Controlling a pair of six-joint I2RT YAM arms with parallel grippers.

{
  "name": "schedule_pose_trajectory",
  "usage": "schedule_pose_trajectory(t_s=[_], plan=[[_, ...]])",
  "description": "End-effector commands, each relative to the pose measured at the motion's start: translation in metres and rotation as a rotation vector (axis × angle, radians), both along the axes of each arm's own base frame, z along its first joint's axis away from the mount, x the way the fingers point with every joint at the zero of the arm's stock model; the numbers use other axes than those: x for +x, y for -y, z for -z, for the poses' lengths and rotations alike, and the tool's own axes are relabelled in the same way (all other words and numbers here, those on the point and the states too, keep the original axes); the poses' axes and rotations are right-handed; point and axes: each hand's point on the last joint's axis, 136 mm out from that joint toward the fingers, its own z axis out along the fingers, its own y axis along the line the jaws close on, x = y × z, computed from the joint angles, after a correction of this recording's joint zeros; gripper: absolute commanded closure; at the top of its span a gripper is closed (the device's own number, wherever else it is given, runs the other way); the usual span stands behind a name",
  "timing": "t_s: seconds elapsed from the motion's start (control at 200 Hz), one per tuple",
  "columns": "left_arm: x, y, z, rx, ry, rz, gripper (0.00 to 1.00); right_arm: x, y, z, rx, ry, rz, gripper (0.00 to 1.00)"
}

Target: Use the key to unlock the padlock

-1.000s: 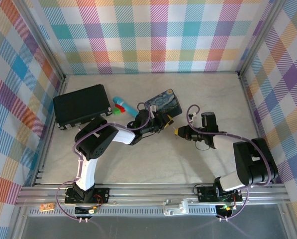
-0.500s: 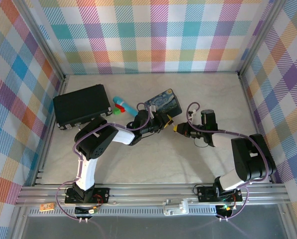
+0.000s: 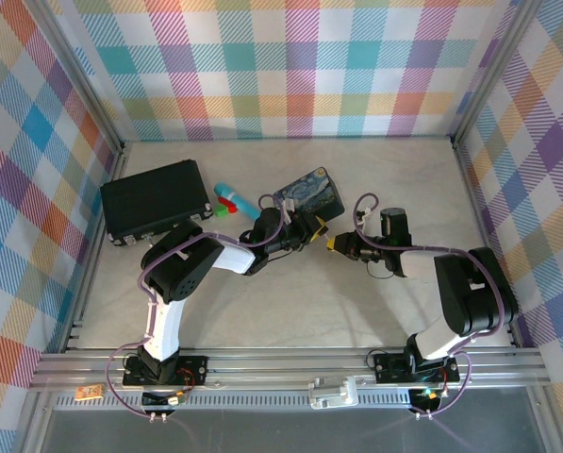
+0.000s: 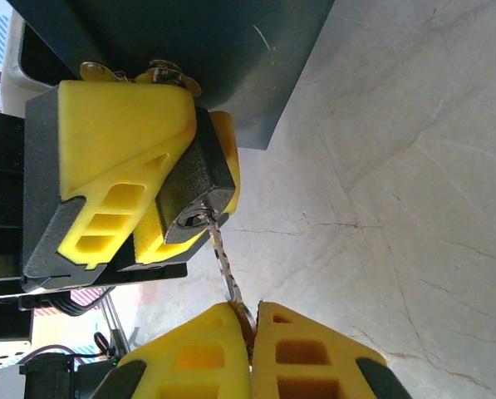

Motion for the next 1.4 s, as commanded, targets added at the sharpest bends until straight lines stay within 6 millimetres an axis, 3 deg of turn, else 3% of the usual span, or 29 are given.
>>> schedule_pose_trajectory(t_s=[0.0,0.44,0.815,1.39], plan=[[-0.005,-0.003,0.019,-0.001,-0.093,0.002,1.0,0.002,-0.002,-0.02,0.03,0.067,-0.015,1.0],[-0.007,0.001,0.011,-0.008,-0.079,0.019,1.0,0.009,-0.004,-0.02,0.038,0.065,-0.018,1.0],[-0.039,0.017,0.009,-0.019,-0.046,0.154,1.0,0.025,-0.003,-0.022,0.003,-0.012,-0.008,1.0],[-0.048,0.015,-0.01,-0.078,-0.028,0.166,1.0,0.044,0.006,-0.018,0.119,-0.109,0.045,1.0]])
